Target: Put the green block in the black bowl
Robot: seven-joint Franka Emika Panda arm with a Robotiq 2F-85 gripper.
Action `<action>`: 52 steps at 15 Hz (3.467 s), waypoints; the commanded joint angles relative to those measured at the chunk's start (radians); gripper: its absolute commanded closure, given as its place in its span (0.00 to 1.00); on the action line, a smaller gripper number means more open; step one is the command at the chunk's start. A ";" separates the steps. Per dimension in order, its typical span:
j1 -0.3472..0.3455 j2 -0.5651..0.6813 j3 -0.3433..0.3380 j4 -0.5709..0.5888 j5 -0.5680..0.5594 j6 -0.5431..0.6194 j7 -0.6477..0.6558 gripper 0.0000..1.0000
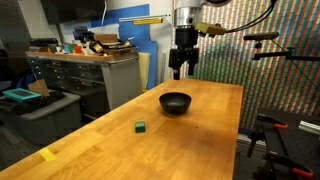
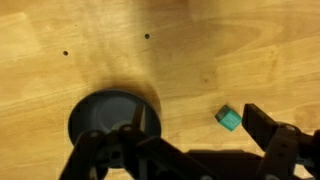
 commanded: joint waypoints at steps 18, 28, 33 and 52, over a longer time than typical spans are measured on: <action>0.217 0.599 -0.093 0.540 -0.047 0.070 0.439 0.00; 0.217 0.788 -0.088 0.736 -0.015 0.008 0.430 0.00; 0.195 0.839 -0.073 0.799 0.024 -0.031 0.402 0.25; 0.178 0.701 -0.094 0.741 0.035 -0.064 0.344 0.76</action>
